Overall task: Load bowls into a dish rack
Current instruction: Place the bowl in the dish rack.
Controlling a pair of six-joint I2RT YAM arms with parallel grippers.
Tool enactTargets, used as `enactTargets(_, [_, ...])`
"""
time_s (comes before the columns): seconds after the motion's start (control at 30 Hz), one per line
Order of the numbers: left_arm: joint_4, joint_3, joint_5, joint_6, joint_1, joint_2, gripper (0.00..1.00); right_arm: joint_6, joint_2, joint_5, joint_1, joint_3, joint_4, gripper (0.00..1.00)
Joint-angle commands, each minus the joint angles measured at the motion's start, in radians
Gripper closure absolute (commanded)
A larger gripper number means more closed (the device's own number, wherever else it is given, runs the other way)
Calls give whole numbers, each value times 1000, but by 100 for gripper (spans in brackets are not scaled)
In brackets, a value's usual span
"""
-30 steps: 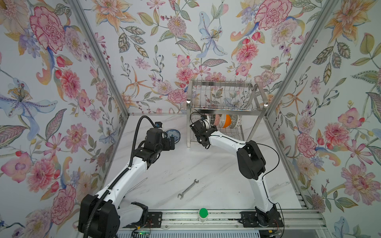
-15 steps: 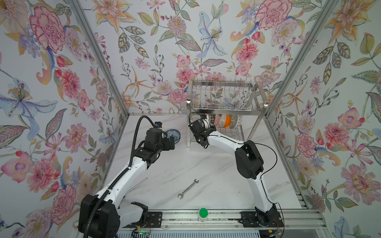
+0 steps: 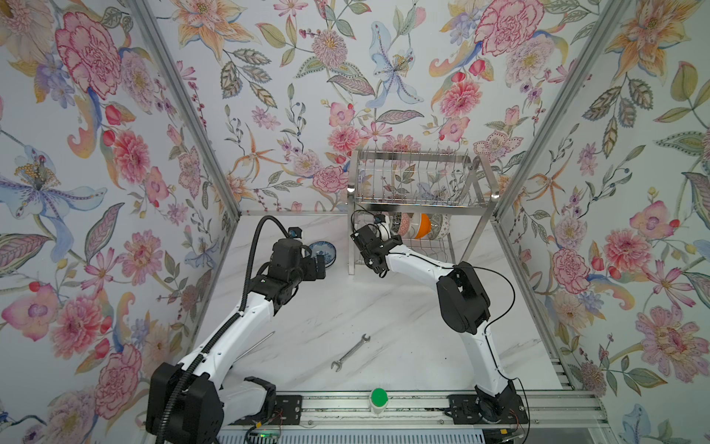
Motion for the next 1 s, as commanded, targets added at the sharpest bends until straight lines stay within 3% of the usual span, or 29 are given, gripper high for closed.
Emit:
enactTargets(0.0, [2,-9,17,16,12,-19,1,28,34,28,10,34,4,100])
enactTargets(0.2, [1,-16,17,14,13,-25,1,32,44,-4,15,43,4,98])
enactTargets(0.53, [4,-23,20,11,15,-27,1,38,52,-15,19,44,4,81])
enactTargets(0.97, [13,-36,29,2,15,-29,1,47,47,-18,27,35,13,78])
